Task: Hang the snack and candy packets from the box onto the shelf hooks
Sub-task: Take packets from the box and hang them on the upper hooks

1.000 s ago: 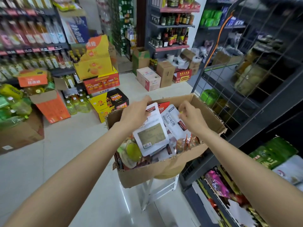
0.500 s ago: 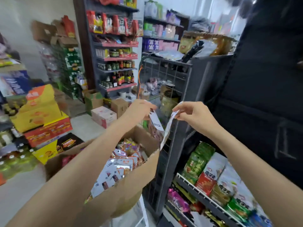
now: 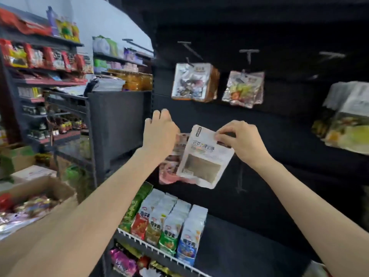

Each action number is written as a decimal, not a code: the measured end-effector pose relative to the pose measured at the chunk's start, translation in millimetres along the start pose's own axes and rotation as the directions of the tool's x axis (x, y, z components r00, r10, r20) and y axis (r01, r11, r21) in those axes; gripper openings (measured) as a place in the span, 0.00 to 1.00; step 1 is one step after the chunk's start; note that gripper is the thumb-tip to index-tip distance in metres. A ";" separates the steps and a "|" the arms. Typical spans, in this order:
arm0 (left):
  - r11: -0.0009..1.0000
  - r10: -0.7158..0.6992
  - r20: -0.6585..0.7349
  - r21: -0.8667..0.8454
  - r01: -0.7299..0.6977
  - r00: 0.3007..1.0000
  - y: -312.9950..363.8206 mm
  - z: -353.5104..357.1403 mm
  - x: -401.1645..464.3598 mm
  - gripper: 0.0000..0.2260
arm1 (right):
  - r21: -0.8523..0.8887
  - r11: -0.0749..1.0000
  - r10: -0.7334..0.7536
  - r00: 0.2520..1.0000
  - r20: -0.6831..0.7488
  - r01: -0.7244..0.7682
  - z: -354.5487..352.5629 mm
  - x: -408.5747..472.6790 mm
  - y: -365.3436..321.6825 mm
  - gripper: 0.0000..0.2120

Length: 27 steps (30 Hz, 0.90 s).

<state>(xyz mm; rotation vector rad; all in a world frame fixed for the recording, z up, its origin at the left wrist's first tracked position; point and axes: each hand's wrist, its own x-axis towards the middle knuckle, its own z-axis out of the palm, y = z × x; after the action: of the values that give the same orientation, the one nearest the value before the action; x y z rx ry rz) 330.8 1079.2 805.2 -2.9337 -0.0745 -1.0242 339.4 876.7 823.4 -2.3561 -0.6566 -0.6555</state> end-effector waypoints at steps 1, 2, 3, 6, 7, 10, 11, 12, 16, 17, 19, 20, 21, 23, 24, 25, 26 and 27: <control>0.999 0.034 0.019 -0.025 -0.033 0.999 19.8 -4.9 -1.2 0.11 | 0.050 0.998 0.030 0.999 -0.019 -0.029 -14.5 -6.7 7.7 0.05; 0.995 0.061 0.041 -0.076 -0.058 0.997 37.7 -10.2 -2.8 0.12 | 0.068 0.996 0.053 0.998 -0.032 -0.051 -27.5 -12.8 14.4 0.06; 0.987 0.079 0.065 -0.144 -0.069 0.995 54.1 -15.0 -3.9 0.13 | 0.056 0.996 0.068 0.997 -0.036 -0.066 -38.4 -17.8 21.2 0.06; 0.904 0.078 0.055 -0.426 -0.047 0.995 96.2 -27.2 -4.2 0.07 | 0.012 0.994 0.111 0.993 -0.038 -0.111 -66.4 -29.0 38.3 0.07; 0.864 0.076 0.043 -0.502 -0.045 0.996 108.2 -30.1 -2.8 0.05 | 0.012 0.990 0.141 0.989 -0.044 -0.140 -75.4 -32.2 43.5 0.07; 0.808 0.090 0.014 -0.586 -0.064 0.996 138.5 -37.6 3.1 0.10 | -0.030 0.985 0.166 0.984 -0.061 -0.168 -103.4 -43.3 56.9 0.07; 0.814 0.092 0.002 -0.576 -0.074 0.996 147.3 -39.9 5.3 0.12 | -0.065 0.984 0.163 0.985 -0.055 -0.166 -113.4 -47.6 60.4 0.09; 0.823 0.092 -0.012 -0.561 -0.083 0.996 156.3 -41.8 8.1 0.11 | -0.099 0.980 0.165 0.985 -0.053 -0.170 -124.0 -51.8 64.3 0.11; 0.834 0.138 -0.035 -0.534 -0.136 0.990 196.9 -52.4 17.9 0.10 | 0.002 0.945 0.325 0.944 -0.057 -0.326 -167.2 -61.8 74.5 0.13; 0.822 0.158 -0.043 -0.547 -0.156 0.986 207.3 -55.3 19.9 0.10 | 0.109 0.915 0.393 0.919 -0.031 -0.388 -177.0 -63.1 75.3 0.11; 0.790 0.206 -0.065 -0.577 -0.205 0.976 227.4 -62.0 21.9 0.09 | 0.316 0.824 0.475 0.877 0.065 -0.470 -194.3 -66.9 75.7 0.09; 0.775 0.228 -0.074 -0.589 -0.227 0.971 236.5 -65.0 22.3 0.09 | 0.407 0.773 0.492 0.865 0.101 -0.487 -201.8 -69.5 77.2 0.10; 0.764 0.242 -0.085 -0.597 -0.243 0.967 244.9 -67.6 22.6 0.09 | 0.479 0.728 0.500 0.858 0.118 -0.491 -208.6 -72.5 78.1 0.11; 0.756 0.241 -0.119 -0.599 -0.264 0.963 259.2 -72.0 23.3 0.09 | 0.497 0.745 0.465 0.881 0.091 -0.445 -219.3 -80.9 81.0 0.10; 0.754 0.239 -0.143 -0.596 -0.276 0.960 265.9 -74.7 23.8 0.09 | 0.404 0.822 0.427 0.904 0.030 -0.402 -224.4 -85.7 83.6 0.08; 0.747 0.242 -0.169 -0.596 -0.294 0.956 272.0 -77.5 24.9 0.09 | 0.292 0.890 0.378 0.925 -0.045 -0.349 -229.4 -90.4 85.3 0.06; 0.738 0.245 -0.191 -0.599 -0.311 0.950 277.6 -80.3 26.6 0.09 | 0.199 0.929 0.339 0.931 -0.132 -0.310 -233.9 -93.0 88.7 0.07; 0.732 0.244 -0.209 -0.601 -0.321 0.947 282.4 -83.1 28.7 0.09 | 0.153 0.946 0.315 0.924 -0.218 -0.286 -238.4 -93.9 91.2 0.06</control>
<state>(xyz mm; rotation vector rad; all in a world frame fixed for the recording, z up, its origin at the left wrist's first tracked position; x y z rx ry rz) 317.5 794.4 883.7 -3.2569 0.8708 -1.3757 252.8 629.6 897.3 -2.1596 -0.2124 -0.7243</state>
